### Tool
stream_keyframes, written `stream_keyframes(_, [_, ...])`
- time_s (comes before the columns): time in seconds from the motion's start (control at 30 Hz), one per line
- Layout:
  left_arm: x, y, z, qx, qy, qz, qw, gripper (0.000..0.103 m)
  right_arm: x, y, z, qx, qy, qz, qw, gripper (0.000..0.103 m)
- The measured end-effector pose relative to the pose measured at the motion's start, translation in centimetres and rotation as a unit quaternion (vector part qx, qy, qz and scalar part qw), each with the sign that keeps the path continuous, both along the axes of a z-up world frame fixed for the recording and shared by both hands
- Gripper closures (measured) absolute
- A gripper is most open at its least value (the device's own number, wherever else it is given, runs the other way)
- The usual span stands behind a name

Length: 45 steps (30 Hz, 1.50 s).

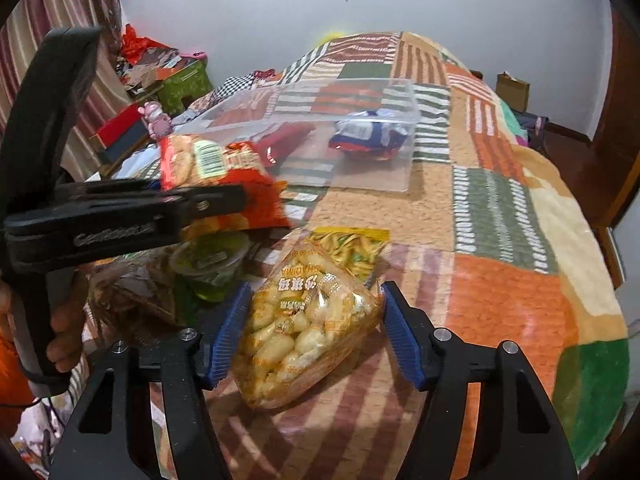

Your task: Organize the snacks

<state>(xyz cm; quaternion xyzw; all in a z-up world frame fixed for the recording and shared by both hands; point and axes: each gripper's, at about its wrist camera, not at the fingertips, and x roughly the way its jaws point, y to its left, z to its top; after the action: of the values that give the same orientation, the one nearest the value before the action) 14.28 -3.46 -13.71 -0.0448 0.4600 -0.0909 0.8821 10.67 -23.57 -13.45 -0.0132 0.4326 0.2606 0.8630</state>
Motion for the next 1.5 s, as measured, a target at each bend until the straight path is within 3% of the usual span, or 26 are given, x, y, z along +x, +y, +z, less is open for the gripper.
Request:
stream_keyframes(0.53, [-2.9, 1.8, 4.3, -0.019, -0.056, 0.006, 0.9983, 0.07, 2.7, 0.0, 3.6, 0.021, -0.049, -0.017, 0.998, 0.043])
stream_keyframes(0.9, [-2.8, 3.9, 6.9, -0.044, -0.08, 0.02, 0.9956, 0.072, 4.8, 0.8, 6.3, 0.038, -0.088, -0.022, 0.995, 0.044])
stream_keyframes(0.97, [-2.5, 4.4, 7.6, -0.045, -0.087, 0.026, 0.9949, 0.075, 5.4, 1.0, 6.8, 0.043, -0.093, -0.025, 0.994, 0.044])
stream_keyframes(1.0, [-2.3, 4.6, 7.9, -0.043, -0.092, 0.029, 0.9944, 0.085, 5.6, 1.1, 7.0, 0.045, -0.096, -0.026, 0.994, 0.044])
stream_keyframes(1.03, [-2.1, 4.8, 8.3, -0.042, -0.097, 0.03, 0.9939, 0.088, 5.9, 1.2, 7.2, 0.048, -0.098, -0.027, 0.994, 0.044])
stream_keyframes(1.13, [-1.3, 5.4, 9.0, -0.05, -0.101, 0.029, 0.9932, 0.087, 6.6, 1.8, 7.4, 0.051, -0.1, -0.026, 0.993, 0.044])
stream_keyframes(1.23, [-0.8, 5.3, 8.3, -0.033, -0.092, 0.027, 0.9948, 0.087, 7.0, 2.1, 7.1, 0.052, -0.095, -0.025, 0.994, 0.044])
stream_keyframes(1.27, [-0.8, 5.2, 7.9, -0.028, -0.088, 0.023, 0.9954, 0.085, 7.0, 2.1, 7.0, 0.052, -0.093, -0.024, 0.994, 0.044])
stream_keyframes(1.33, [-0.9, 4.9, 7.2, -0.02, -0.078, 0.014, 0.9967, 0.068, 7.0, 2.1, 6.5, 0.048, -0.089, -0.024, 0.995, 0.044])
stream_keyframes(1.4, [-1.2, 4.7, 6.4, -0.012, -0.072, 0.014, 0.9973, 0.032, 7.0, 1.9, 6.2, 0.045, -0.084, -0.024, 0.995, 0.044])
stream_keyframes(1.5, [-1.4, 4.5, 5.3, 0.001, -0.066, 0.017, 0.9977, 0.017, 7.0, 1.5, 5.9, 0.047, -0.077, -0.027, 0.996, 0.044])
